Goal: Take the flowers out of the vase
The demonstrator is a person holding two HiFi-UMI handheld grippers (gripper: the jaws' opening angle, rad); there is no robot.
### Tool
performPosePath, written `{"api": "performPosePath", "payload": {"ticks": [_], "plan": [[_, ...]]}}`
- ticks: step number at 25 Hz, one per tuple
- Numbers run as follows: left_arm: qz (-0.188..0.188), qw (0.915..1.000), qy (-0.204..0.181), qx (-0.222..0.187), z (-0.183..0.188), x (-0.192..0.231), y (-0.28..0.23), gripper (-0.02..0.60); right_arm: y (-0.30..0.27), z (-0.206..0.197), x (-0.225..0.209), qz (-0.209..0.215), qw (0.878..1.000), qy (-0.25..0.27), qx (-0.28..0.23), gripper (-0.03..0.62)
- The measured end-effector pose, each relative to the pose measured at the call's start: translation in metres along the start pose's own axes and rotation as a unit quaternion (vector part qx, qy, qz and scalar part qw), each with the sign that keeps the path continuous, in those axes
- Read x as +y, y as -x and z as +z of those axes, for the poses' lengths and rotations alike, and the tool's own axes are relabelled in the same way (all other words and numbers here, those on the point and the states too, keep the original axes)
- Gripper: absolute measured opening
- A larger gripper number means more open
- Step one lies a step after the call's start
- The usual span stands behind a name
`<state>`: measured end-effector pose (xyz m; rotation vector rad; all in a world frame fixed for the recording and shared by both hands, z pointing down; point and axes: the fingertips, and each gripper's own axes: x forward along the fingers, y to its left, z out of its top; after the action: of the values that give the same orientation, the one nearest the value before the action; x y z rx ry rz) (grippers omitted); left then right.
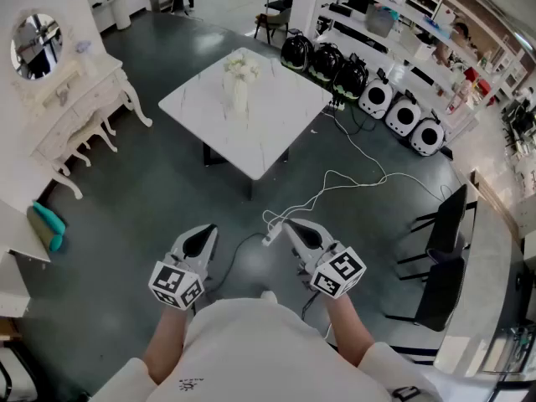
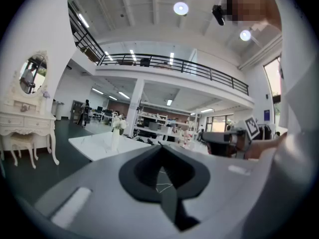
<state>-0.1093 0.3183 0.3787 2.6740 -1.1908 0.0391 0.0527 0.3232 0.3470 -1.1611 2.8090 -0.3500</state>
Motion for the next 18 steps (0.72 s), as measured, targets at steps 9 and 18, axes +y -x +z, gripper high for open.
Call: {"api": "performPosePath", "payload": {"ticks": [9, 18], "plan": [[0.010, 0.9999, -0.007, -0.001, -0.002, -0.010, -0.008, -0.011, 0.010, -0.001, -0.007, 0.005, 1.000, 0.004, 0.001, 0.000], [0.031, 0.9995, -0.005, -0.003, -0.007, -0.025, -0.014, -0.012, 0.029, -0.004, -0.018, 0.037, 0.999, -0.006, 0.014, 0.000]]}}
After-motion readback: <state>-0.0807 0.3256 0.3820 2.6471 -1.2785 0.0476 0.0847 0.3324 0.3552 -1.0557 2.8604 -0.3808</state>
